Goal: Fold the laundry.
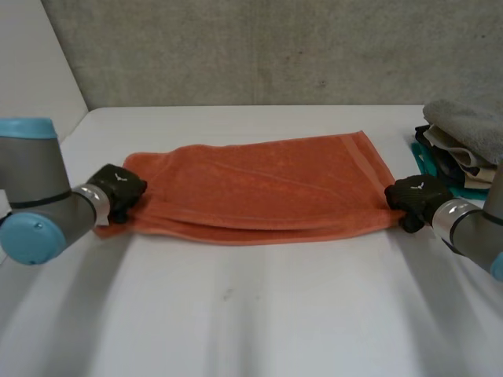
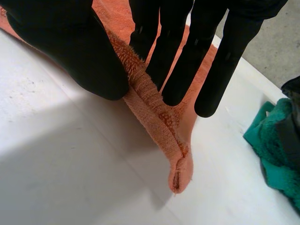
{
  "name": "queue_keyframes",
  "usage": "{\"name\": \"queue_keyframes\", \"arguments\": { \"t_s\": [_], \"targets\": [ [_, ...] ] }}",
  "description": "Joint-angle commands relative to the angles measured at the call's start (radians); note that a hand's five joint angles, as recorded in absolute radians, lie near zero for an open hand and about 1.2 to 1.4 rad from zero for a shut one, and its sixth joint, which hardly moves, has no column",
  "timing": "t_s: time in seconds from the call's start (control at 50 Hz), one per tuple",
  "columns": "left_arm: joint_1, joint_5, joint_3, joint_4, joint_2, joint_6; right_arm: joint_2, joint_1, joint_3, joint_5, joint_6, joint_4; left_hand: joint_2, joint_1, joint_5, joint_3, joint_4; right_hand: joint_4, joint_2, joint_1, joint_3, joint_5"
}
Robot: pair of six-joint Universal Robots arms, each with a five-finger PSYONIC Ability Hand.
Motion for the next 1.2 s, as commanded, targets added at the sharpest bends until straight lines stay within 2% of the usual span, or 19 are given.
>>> {"name": "queue_keyframes", "arguments": {
  "t_s": [0.02, 0.1, 0.12, 0.2, 0.26, 0.32, 0.38, 0.48, 0.56, 0.64, 0.66, 0.72, 0.74, 0.82, 0.88, 1.02, 1.2],
  "targets": [
    [0.017, 0.020, -0.108, -0.046, 0.200, -0.015, -0.090, -0.019, 0.004, 0.004, -0.070, 0.172, 0.205, 0.264, 0.249, 0.216, 0.203, 0.205, 0.225, 0.325, 0.219, 0.207],
    [0.015, 0.009, -0.165, -0.180, 0.295, 0.008, -0.159, -0.054, 0.007, 0.023, -0.208, 0.382, 0.205, 0.264, 0.249, 0.216, 0.203, 0.205, 0.225, 0.325, 0.219, 0.207],
    [0.014, 0.011, -0.192, -0.256, 0.327, 0.032, -0.180, -0.072, 0.007, 0.032, -0.279, 0.498, 0.205, 0.264, 0.249, 0.216, 0.203, 0.205, 0.225, 0.325, 0.219, 0.207],
    [0.029, 0.023, -0.260, -0.423, 0.388, 0.129, -0.206, -0.112, 0.006, 0.050, -0.474, 0.783, 0.205, 0.264, 0.249, 0.216, 0.203, 0.205, 0.225, 0.325, 0.219, 0.207],
    [0.052, 0.040, -0.294, -0.470, 0.409, 0.195, -0.209, -0.120, -0.001, 0.063, -0.547, 0.844, 0.205, 0.264, 0.249, 0.216, 0.203, 0.205, 0.225, 0.325, 0.219, 0.207],
    [0.071, 0.058, -0.306, -0.455, 0.401, 0.255, -0.205, -0.096, 0.006, 0.070, -0.507, 0.791, 0.205, 0.264, 0.249, 0.216, 0.203, 0.205, 0.225, 0.325, 0.219, 0.207],
    [0.075, 0.055, -0.256, -0.392, 0.343, 0.246, -0.203, -0.059, 0.013, 0.067, -0.449, 0.715, 0.205, 0.264, 0.249, 0.216, 0.203, 0.205, 0.225, 0.325, 0.219, 0.207],
    [0.066, 0.054, -0.098, -0.294, 0.225, 0.151, -0.168, -0.004, -0.011, 0.070, -0.380, 0.585, 0.205, 0.264, 0.249, 0.216, 0.203, 0.205, 0.225, 0.325, 0.219, 0.207],
    [0.045, 0.045, 0.111, -0.237, 0.136, 0.050, -0.151, 0.032, -0.111, 0.098, -0.297, 0.415, 0.205, 0.264, 0.249, 0.216, 0.203, 0.205, 0.225, 0.325, 0.219, 0.207],
    [0.026, 0.048, 0.355, -0.188, 0.088, -0.107, -0.153, 0.058, -0.241, 0.152, -0.167, 0.202, 0.205, 0.264, 0.249, 0.216, 0.203, 0.205, 0.225, 0.325, 0.219, 0.207],
    [0.023, 0.046, 0.443, -0.144, 0.091, -0.188, -0.156, 0.064, -0.285, 0.173, -0.107, 0.107, 0.205, 0.264, 0.249, 0.216, 0.203, 0.205, 0.225, 0.325, 0.219, 0.207],
    [0.025, 0.034, 0.548, -0.062, 0.102, -0.309, -0.174, 0.070, -0.336, 0.202, -0.006, -0.034, 0.205, 0.264, 0.249, 0.216, 0.203, 0.205, 0.225, 0.325, 0.219, 0.207],
    [0.028, 0.014, 0.589, -0.006, 0.114, -0.385, -0.195, 0.073, -0.352, 0.222, 0.060, -0.125, 0.205, 0.264, 0.249, 0.216, 0.203, 0.205, 0.225, 0.325, 0.219, 0.207],
    [0.029, -0.046, 0.639, 0.120, 0.140, -0.541, -0.240, 0.076, -0.381, 0.247, 0.183, -0.307, 0.205, 0.264, 0.249, 0.216, 0.203, 0.205, 0.225, 0.325, 0.219, 0.207],
    [0.029, -0.055, 0.656, 0.154, 0.139, -0.582, -0.236, 0.078, -0.395, 0.245, 0.191, -0.322, 0.205, 0.264, 0.249, 0.216, 0.203, 0.205, 0.225, 0.325, 0.219, 0.207],
    [0.034, -0.004, 0.624, 0.096, 0.103, -0.543, -0.193, 0.111, -0.447, 0.210, 0.180, -0.192, 0.205, 0.264, 0.249, 0.216, 0.203, 0.205, 0.225, 0.325, 0.219, 0.207],
    [0.063, -0.001, 0.415, 0.093, 0.073, -0.481, -0.119, 0.122, -0.390, 0.170, 0.137, -0.080, 0.205, 0.264, 0.249, 0.216, 0.203, 0.205, 0.225, 0.325, 0.219, 0.207]
  ]
}}
